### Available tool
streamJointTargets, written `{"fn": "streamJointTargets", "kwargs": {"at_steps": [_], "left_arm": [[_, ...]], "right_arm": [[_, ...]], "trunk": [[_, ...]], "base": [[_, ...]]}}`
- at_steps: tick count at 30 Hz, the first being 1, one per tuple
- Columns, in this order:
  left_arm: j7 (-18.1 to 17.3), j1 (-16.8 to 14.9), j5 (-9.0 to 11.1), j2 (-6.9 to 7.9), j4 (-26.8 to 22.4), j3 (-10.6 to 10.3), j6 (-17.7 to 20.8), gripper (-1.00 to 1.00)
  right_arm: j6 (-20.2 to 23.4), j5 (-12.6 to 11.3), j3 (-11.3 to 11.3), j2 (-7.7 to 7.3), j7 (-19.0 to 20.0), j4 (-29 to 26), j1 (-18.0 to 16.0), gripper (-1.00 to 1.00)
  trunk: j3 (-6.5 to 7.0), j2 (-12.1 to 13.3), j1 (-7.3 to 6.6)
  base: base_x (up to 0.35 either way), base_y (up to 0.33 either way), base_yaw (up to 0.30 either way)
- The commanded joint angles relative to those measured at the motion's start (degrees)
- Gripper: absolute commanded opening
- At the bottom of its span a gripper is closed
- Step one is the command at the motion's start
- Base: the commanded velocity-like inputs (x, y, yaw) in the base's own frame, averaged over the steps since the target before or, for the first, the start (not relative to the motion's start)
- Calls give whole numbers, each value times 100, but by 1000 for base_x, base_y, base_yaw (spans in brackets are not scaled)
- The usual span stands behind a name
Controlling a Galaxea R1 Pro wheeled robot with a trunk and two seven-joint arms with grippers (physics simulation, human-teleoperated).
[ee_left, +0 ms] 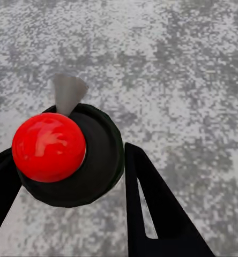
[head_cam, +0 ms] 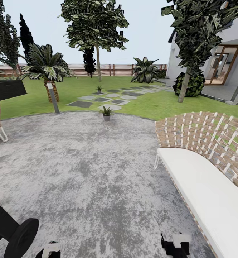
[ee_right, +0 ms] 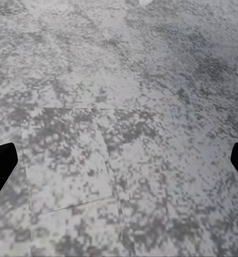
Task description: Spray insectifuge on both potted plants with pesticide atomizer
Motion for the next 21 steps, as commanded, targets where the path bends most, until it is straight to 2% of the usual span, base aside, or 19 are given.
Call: {"fn": "streamJointTargets", "kwargs": {"at_steps": [1, 21], "left_arm": [[-15, -5, -60, -2, 3, 49, -20, -100], [-15, -3, -62, -2, 2, 49, -20, -100]], "right_arm": [[-13, 60, -26, 2, -29, 6, -4, 100], [-13, 60, -26, 2, -24, 6, -4, 100]], "trunk": [[-5, -2, 2], [-5, -2, 2]], "base": [[340, 0, 0], [340, 0, 0]]}}
